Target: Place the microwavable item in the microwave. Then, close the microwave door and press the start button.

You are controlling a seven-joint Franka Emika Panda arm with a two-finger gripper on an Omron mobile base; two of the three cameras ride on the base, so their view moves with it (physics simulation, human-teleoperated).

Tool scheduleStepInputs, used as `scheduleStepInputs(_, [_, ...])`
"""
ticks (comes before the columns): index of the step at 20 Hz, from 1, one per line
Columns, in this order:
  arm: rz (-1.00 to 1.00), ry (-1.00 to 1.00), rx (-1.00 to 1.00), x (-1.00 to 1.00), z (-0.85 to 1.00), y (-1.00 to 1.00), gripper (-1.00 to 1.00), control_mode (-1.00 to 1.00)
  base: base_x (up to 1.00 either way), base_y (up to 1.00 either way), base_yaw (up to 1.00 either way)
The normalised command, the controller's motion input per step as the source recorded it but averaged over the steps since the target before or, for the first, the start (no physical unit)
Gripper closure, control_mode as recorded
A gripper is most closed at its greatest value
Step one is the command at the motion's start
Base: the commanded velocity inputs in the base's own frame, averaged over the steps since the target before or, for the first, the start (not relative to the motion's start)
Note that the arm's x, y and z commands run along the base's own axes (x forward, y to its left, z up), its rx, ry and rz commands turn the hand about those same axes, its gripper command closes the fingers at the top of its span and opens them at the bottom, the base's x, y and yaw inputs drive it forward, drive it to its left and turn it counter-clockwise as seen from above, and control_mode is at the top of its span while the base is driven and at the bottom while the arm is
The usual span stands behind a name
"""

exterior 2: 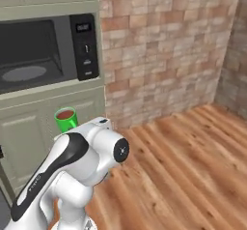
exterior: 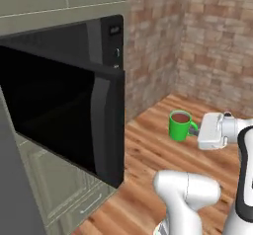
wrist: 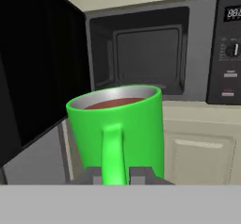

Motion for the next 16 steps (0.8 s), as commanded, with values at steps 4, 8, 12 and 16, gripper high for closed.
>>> scheduleStepInputs(4, [0.0, 0.0, 0.0, 0.0, 0.0, 0.0, 1.0, 1.0, 0.32, -0.13, 0.76])
scheduleStepInputs(8, [0.0, 0.0, 0.0, 0.0, 0.0, 0.0, 1.0, 1.0, 0.56, -0.01, 0.72])
scheduleStepInputs(12, [0.0, 0.0, 0.0, 0.0, 0.0, 0.0, 1.0, 1.0, 0.81, -0.22, 0.67])
scheduleStepInputs(16, [0.0, 0.0, 0.0, 0.0, 0.0, 0.0, 1.0, 1.0, 0.62, -0.37, 0.59])
